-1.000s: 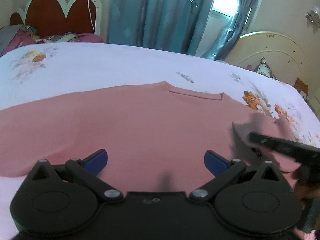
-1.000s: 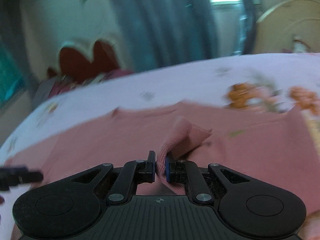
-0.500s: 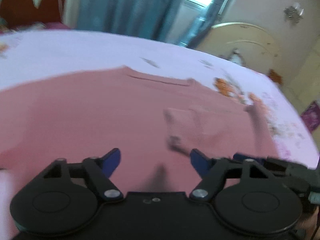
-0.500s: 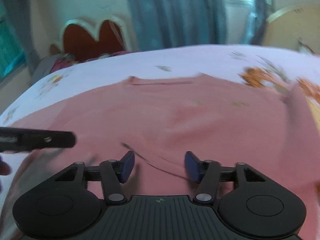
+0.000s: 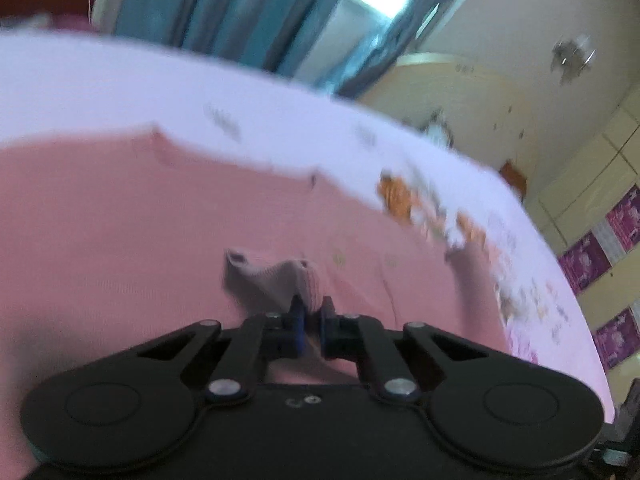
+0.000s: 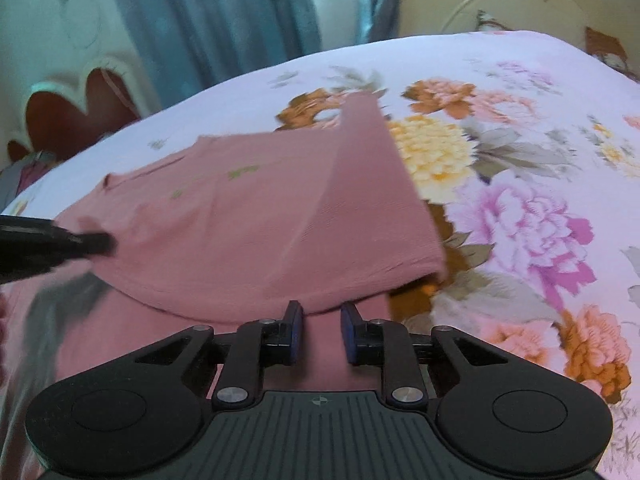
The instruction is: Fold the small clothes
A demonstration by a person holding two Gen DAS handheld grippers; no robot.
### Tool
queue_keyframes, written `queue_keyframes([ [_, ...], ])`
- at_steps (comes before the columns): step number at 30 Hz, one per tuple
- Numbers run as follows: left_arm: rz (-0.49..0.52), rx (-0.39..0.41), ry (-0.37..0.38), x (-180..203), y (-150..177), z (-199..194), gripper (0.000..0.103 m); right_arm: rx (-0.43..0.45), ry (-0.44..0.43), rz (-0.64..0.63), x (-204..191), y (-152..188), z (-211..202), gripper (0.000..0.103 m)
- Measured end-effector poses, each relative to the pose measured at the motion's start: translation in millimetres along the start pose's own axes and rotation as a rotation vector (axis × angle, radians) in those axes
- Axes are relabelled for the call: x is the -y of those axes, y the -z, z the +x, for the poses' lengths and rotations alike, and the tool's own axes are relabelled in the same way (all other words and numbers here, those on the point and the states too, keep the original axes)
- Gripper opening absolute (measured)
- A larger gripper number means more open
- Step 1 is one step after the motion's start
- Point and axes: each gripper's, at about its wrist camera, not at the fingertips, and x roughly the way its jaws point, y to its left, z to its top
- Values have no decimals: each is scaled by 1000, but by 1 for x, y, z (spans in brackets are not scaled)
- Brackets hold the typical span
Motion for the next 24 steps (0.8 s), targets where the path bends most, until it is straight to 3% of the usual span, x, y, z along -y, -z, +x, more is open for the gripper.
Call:
queue_keyframes([
  [4, -11, 65, -52, -27, -8, -33, 6, 4, 15, 35, 8, -5, 7, 23],
  [8, -56, 43, -78, -54, -4, -36, 6, 8, 28, 37, 10, -7, 12, 23],
  [14, -76, 35, -95, -61, 11, -32, 6, 13, 43, 37, 11, -10, 14, 22],
  [18, -58, 4, -100, -65, 17, -22, 7, 15, 77, 53, 14, -10, 13, 9],
  [19, -46, -1, -88, -66, 18, -22, 13, 10, 71, 47, 15, -10, 13, 9],
  [20, -35, -1, -95, -68, 19, -26, 31, -1, 62, 32, 15, -11, 11, 9],
  [22, 9, 50, -138, -68, 16, -36, 57, -21, 30, -6, 15, -13, 3, 9],
  [24, 42, 81, -139, -73, 8, -38, 59, 15, 17, -16, 15, -18, -12, 14],
])
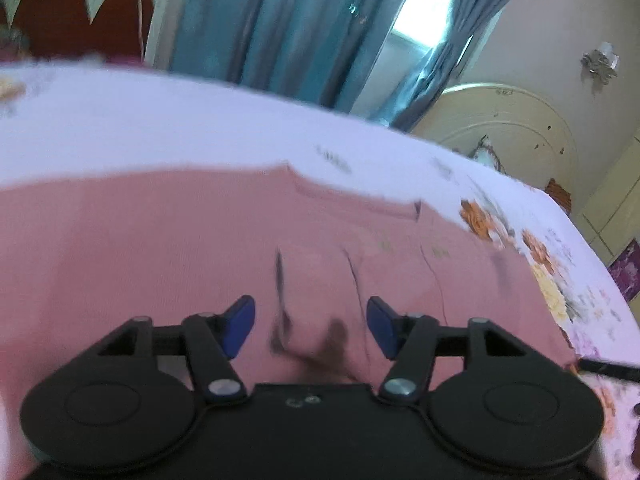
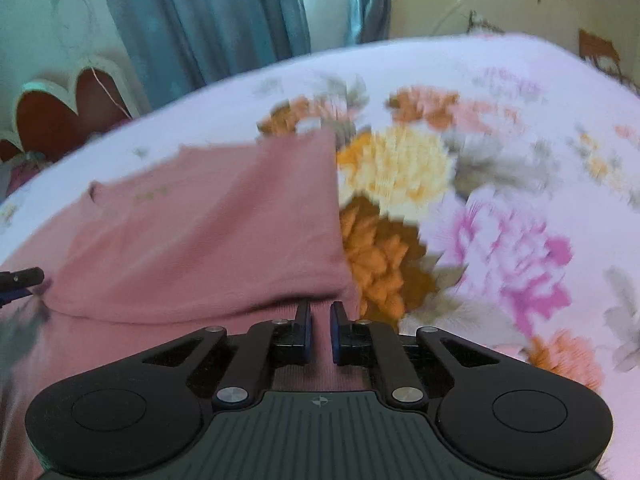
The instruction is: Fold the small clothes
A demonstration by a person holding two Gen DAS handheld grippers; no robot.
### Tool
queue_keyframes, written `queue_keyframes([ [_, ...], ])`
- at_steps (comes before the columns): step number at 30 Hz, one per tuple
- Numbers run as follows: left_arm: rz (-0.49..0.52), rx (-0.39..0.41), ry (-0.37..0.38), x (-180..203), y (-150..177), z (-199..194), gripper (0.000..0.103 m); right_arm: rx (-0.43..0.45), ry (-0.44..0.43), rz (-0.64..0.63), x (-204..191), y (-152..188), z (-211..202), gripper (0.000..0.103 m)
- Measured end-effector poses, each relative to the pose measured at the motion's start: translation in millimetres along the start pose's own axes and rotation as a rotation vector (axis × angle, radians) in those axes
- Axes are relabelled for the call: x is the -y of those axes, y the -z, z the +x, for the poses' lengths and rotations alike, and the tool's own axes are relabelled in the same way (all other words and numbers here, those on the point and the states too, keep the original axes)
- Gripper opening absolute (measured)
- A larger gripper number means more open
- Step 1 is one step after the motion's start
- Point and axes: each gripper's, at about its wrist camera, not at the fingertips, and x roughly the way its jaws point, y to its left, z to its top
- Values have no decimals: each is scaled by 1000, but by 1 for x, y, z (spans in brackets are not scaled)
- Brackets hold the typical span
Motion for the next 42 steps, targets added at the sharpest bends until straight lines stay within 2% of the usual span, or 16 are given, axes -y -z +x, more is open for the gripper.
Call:
queue_keyframes([
  [3, -23, -48, 53, -8, -18, 23, 51, 90, -10, 0, 1, -21, -5, 65],
  [5, -33, -112, 67, -9, -26, 44, 40, 127, -41, 7, 0, -41, 7, 65],
  [8, -56, -157, 73, -10, -28, 61, 23, 126, -78, 62, 5, -71, 40, 42],
  [10, -85, -172, 83, -13, -27, 65, 9, 109, -76, 108, 12, -86, 63, 39],
  [14, -66, -95, 83, -9, -20, 58, 8, 61, -73, 154, 25, -102, 100, 32],
  [15, -60, -44, 85, -8, -17, 51, 8, 54, -82, 145, 27, -103, 105, 11],
  [16, -60, 7, 80, -9, -14, 44, 8, 44, -100, 123, 26, -104, 107, 2],
  [18, -85, 87, 57, -14, -7, 33, 8, 44, -48, 64, 23, -104, 113, 2],
  [21, -91, 38, 21, -18, 2, 38, 9, 23, -24, 84, 34, -99, 123, 2],
  [25, -124, 50, -47, -22, 4, 24, 33, 61, 20, 69, 26, -101, 109, 9],
  [27, -60, 99, -63, -6, -2, 13, 38, 90, 5, 47, 15, -100, 96, 21],
  [29, 27, 65, 4, 22, -11, 20, 42, 87, -39, -44, -9, -97, 95, 21],
  [32, 148, -29, 47, 66, -16, 48, 64, 40, -132, -148, -47, -88, 110, 21],
  [37, 195, -29, 12, 68, -14, 57, 62, -31, -213, -305, -79, -76, 124, 21],
  [40, 147, -47, -40, 35, -14, 57, 59, 6, -77, -206, -40, -90, 127, 20],
  [42, 129, -33, 1, 23, -14, 51, 59, 0, -44, -75, -2, -104, 132, 0],
])
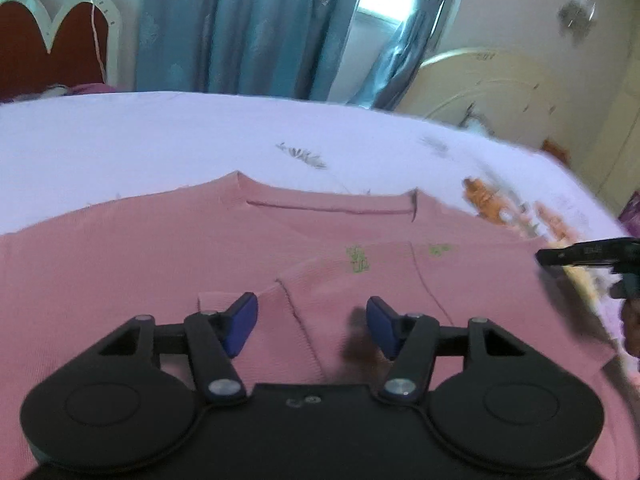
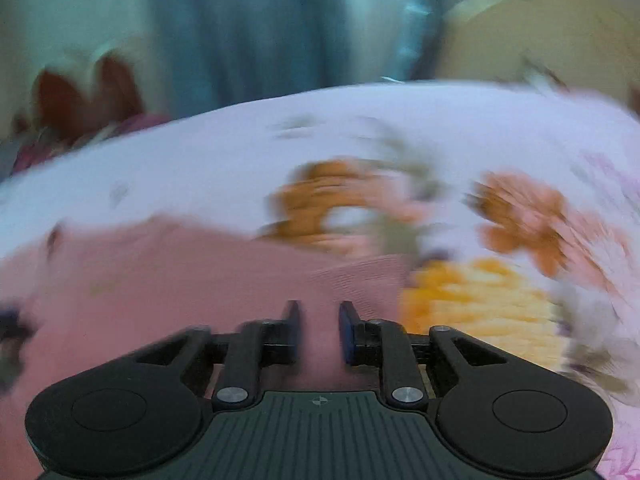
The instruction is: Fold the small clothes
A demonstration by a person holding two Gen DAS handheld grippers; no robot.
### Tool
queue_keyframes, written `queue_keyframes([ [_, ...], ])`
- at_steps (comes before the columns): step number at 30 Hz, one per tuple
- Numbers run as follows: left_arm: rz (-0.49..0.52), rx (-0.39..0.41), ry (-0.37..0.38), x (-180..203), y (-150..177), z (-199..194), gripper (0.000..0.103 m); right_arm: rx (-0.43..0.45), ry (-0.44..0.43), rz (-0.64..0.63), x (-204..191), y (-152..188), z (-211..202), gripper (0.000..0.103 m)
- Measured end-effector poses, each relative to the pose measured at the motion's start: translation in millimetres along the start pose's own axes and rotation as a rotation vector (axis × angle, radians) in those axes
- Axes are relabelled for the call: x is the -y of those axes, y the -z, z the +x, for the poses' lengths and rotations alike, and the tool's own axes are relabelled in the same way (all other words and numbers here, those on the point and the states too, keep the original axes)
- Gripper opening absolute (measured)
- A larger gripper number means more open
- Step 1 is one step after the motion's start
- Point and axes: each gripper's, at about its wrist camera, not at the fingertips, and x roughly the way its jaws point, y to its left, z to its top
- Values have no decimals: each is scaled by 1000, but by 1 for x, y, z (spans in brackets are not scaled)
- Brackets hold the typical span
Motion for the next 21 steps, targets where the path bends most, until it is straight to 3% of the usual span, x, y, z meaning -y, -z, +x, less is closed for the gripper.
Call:
queue_keyframes([
  [3, 11, 6, -5, 7, -3, -8, 59, -28, 26, -34, 5, -8, -1, 0],
  [7, 91, 32, 38, 39, 6, -28, 61, -49, -2, -63, -8, 1, -21, 0],
  [13, 116, -41, 20, 45, 47, -44, 66, -109, 12, -102, -27, 62, -63, 0],
  [16, 108, -24, 16, 45, 55, -59, 66, -86, 36, -84, -23, 89, -86, 0],
  [21, 71, -3, 0, 58, 49, -56, 68, -23, 2, -74, -42, 91, -110, 0],
])
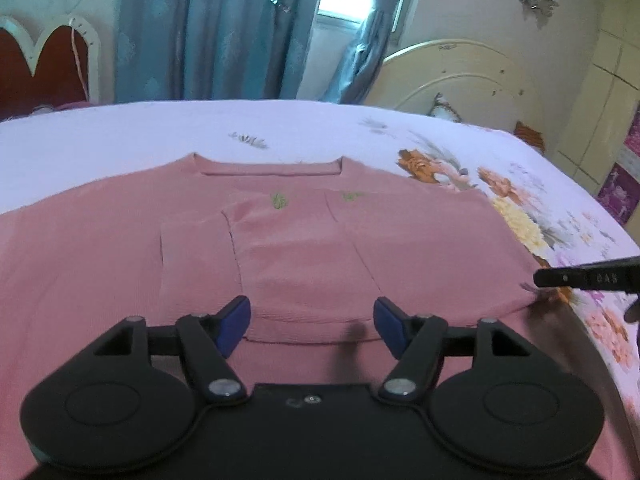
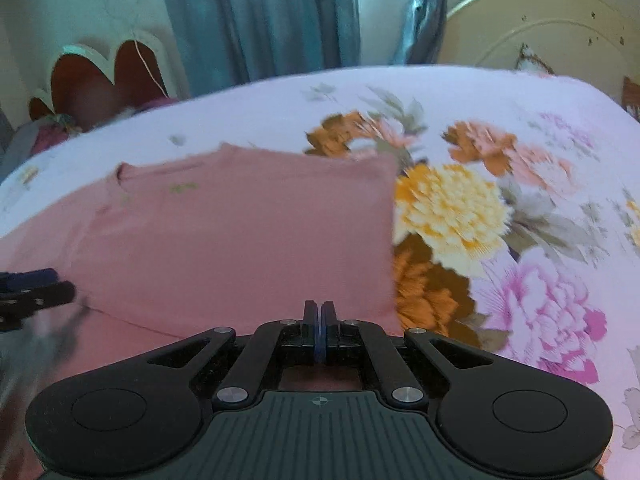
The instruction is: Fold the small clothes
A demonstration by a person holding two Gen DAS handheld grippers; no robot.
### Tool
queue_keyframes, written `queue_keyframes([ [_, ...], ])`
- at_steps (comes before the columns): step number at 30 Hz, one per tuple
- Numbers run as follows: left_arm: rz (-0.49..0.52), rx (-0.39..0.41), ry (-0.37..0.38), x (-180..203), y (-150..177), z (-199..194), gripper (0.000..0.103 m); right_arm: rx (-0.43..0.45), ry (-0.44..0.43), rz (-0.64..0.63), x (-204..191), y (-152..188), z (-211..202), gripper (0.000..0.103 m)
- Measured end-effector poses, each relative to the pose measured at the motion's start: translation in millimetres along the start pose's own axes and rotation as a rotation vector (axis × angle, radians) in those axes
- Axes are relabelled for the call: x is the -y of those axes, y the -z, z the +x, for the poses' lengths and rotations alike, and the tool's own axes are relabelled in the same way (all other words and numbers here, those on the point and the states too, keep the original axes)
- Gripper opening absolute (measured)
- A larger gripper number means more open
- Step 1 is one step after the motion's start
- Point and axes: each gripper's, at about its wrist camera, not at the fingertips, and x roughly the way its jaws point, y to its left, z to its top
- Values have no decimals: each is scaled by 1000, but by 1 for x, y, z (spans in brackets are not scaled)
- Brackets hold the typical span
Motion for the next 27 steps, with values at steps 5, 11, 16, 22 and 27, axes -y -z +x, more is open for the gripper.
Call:
queue_keyframes([
  [5, -9, -39, -18, -3, -1, 7, 68, -65, 40, 48, 12, 1, 17, 0],
  [11, -76, -45, -44, -23, 2, 9, 77, -58, 96, 45, 9, -1, 14, 0],
  [16, -74, -40, -36, -25, 1, 3, 76, -10, 91, 68, 8, -4, 5, 0],
  [22, -102, -42, -64, -36, 0, -15, 96, -37, 94, 88, 2, -7, 9, 0],
  [27, -251, 35, -174, -92, 11, -65, 91, 45, 46, 87, -25, -10, 5, 77],
])
